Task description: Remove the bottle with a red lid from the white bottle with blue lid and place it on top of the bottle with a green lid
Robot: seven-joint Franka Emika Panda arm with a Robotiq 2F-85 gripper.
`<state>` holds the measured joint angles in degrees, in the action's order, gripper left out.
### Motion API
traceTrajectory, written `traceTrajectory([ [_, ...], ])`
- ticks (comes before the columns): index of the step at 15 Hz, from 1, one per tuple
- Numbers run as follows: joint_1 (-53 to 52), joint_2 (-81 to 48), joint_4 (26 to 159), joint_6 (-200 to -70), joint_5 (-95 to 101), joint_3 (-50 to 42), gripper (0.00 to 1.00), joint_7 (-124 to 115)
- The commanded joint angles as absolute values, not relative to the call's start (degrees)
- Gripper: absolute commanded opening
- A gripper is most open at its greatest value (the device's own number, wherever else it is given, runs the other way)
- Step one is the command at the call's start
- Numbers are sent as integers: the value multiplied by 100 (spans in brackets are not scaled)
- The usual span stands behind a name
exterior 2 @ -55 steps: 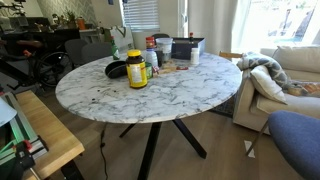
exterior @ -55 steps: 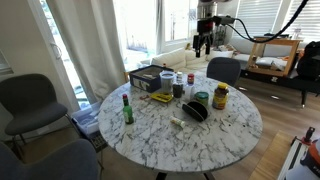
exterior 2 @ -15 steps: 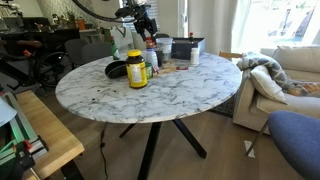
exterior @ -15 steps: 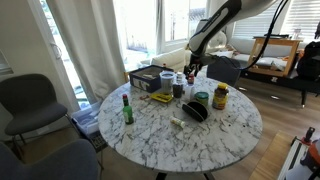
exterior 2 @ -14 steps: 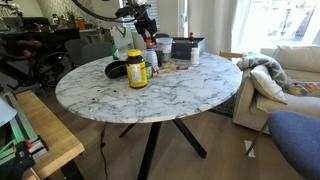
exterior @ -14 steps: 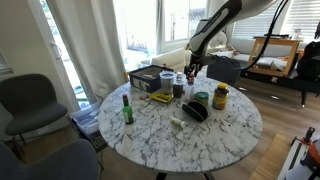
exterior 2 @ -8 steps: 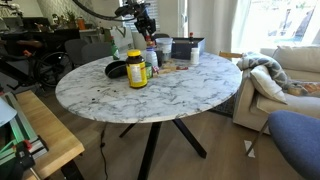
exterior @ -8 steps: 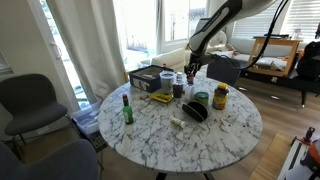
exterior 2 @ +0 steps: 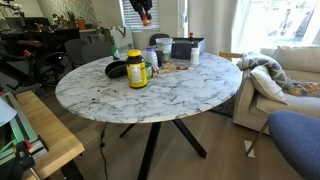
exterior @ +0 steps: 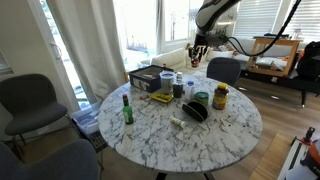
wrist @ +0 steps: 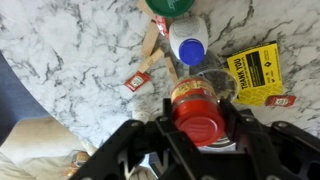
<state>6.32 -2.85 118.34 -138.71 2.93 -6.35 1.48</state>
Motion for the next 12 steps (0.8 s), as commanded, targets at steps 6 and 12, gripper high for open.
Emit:
traceTrajectory([
  [6,905,-540,12861,-14532,-44,-929,24,-551],
  [12,923,-964,13131,-15009,-415,-920,24,-555],
])
